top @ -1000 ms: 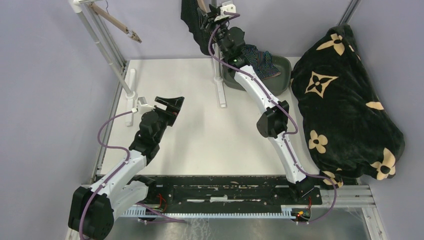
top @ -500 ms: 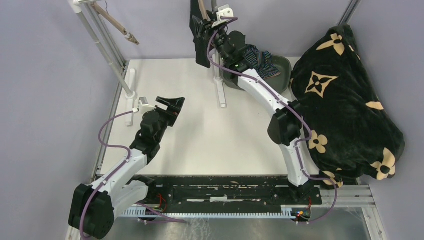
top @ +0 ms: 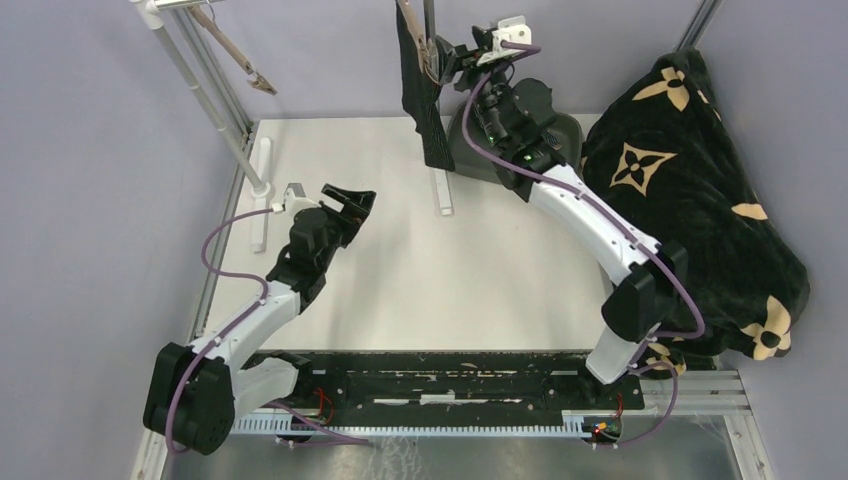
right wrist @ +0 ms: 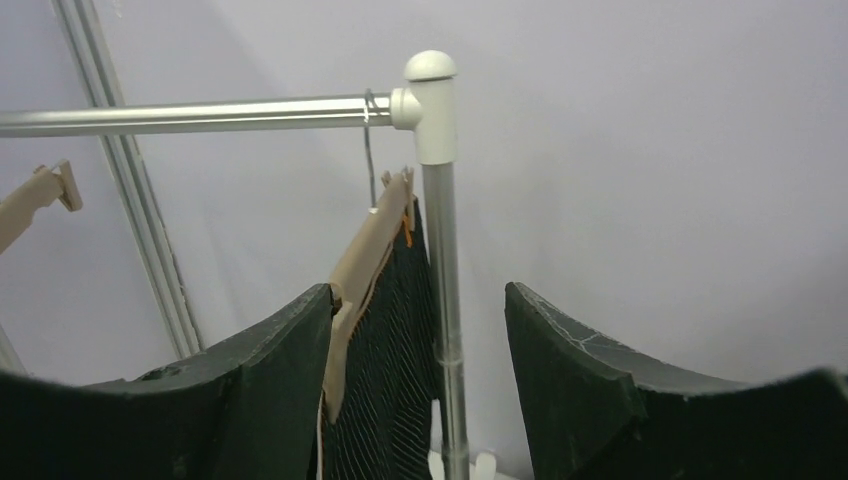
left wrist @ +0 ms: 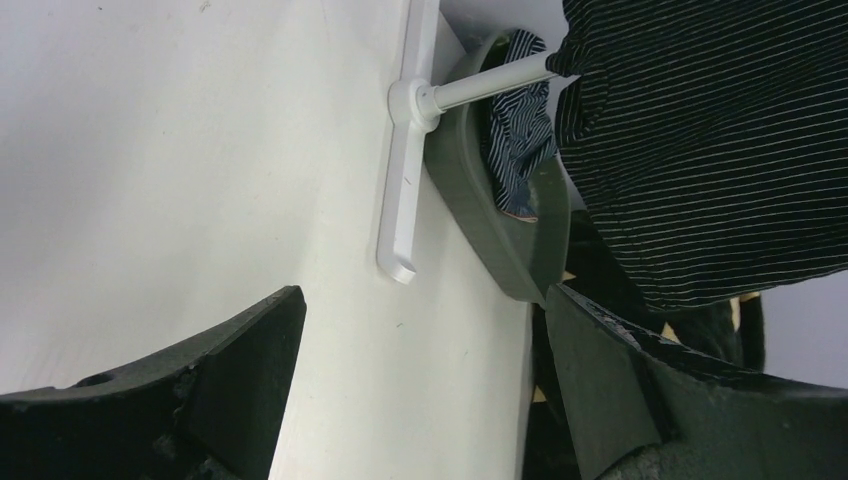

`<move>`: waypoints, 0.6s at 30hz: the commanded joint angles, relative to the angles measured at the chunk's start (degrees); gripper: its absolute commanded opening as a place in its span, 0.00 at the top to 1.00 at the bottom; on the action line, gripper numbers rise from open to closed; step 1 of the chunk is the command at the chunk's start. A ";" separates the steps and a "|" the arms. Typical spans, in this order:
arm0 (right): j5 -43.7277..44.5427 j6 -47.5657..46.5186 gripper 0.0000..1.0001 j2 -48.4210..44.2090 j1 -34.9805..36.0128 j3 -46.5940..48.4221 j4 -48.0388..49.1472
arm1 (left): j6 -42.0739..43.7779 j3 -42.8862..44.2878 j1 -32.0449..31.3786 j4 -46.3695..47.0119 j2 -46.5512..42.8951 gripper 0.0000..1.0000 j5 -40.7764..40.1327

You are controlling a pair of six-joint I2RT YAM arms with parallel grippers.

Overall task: Clip the underwear to the hanger
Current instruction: Place the hanger at the clothesline.

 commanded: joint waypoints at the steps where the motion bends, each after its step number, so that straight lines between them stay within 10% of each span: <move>1: 6.96 0.61 0.28 -7.46 -0.14 -3.84 -9.37 | 6.74 5.33 0.17 -0.53 4.68 0.06 0.03; 9: 12.34 10.88 0.21 -10.17 -6.36 -5.32 -31.41 | 10.40 10.29 0.09 -1.00 14.93 0.07 -0.35; 18: 4.92 13.38 0.20 7.12 -14.82 11.06 -44.64 | 11.53 12.56 0.09 -0.78 15.62 0.07 -4.26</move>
